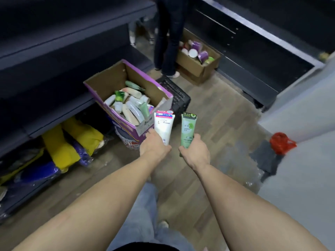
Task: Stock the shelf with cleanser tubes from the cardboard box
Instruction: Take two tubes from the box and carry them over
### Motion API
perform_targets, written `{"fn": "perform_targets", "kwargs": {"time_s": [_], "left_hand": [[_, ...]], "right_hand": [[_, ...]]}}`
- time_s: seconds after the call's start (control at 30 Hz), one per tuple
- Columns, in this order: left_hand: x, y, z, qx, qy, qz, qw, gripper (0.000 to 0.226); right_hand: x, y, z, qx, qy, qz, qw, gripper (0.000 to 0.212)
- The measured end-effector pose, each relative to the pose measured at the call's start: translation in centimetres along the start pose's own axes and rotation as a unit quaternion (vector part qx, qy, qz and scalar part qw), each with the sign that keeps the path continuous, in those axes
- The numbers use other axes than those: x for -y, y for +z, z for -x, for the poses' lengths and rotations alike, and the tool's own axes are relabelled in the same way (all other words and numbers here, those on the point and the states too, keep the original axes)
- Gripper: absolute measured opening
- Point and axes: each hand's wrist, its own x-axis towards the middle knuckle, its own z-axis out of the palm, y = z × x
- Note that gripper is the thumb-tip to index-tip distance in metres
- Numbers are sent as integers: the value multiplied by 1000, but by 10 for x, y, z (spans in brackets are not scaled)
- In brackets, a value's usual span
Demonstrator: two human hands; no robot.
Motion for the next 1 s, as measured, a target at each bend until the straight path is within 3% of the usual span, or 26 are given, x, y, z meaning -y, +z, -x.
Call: {"fn": "perform_targets", "kwargs": {"time_s": [0.37,0.57,0.73,0.9,1.0], "left_hand": [[31,-78,-166,-47,-137,98,985,79],[43,-100,-217,-44,-204,121,971,67],[45,-94,-249,-37,-244,148,958,66],[40,-78,-278,-19,-313,148,938,82],[33,-67,-294,-5,-355,164,920,76]], "right_hand": [[147,23,-131,79,-135,91,983,55],[209,44,-179,129,-174,110,970,43],[234,65,-217,182,-203,128,954,45],[237,83,-266,232,-219,188,929,48],[237,93,-301,272,-218,217,912,47]]}}
